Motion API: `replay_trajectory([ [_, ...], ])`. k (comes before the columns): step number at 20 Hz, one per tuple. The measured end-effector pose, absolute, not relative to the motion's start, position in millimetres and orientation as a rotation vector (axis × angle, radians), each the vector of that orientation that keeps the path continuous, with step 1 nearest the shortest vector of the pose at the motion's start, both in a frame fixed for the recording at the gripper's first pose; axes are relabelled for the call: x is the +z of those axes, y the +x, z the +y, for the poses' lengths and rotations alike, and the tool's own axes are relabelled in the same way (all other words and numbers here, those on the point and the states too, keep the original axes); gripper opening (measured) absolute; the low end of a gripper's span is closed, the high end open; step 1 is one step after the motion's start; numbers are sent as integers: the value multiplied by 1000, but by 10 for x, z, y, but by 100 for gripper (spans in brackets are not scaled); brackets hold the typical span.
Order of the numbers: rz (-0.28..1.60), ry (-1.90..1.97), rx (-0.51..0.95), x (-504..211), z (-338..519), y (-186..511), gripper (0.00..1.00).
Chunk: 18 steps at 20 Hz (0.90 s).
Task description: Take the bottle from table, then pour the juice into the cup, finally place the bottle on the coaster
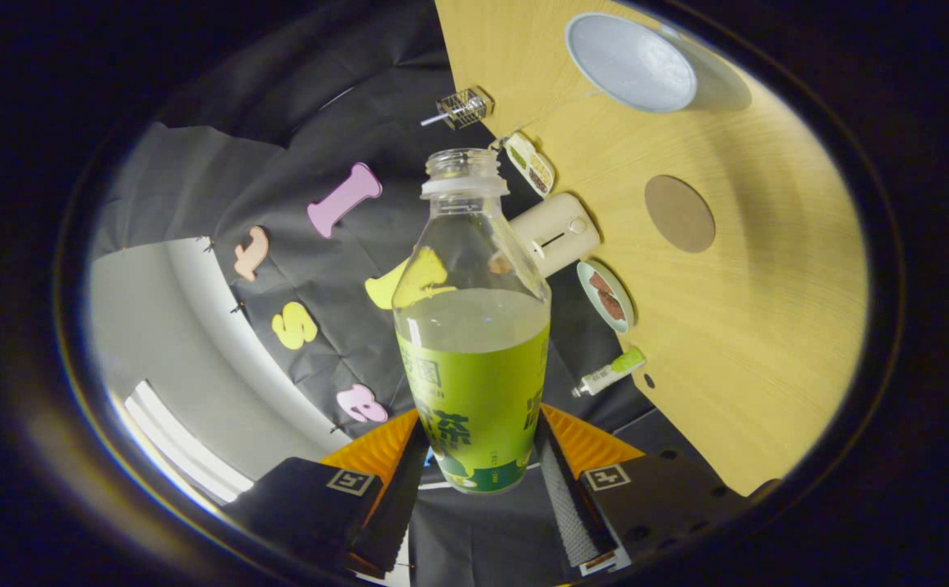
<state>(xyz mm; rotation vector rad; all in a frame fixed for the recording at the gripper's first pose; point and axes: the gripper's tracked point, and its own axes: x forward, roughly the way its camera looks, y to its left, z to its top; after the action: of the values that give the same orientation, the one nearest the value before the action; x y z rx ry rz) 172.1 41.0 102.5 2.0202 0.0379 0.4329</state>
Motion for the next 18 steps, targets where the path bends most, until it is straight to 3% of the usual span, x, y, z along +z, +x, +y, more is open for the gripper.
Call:
replay_trajectory([
  [18,89,1947,398,978,467,1761,78],
])
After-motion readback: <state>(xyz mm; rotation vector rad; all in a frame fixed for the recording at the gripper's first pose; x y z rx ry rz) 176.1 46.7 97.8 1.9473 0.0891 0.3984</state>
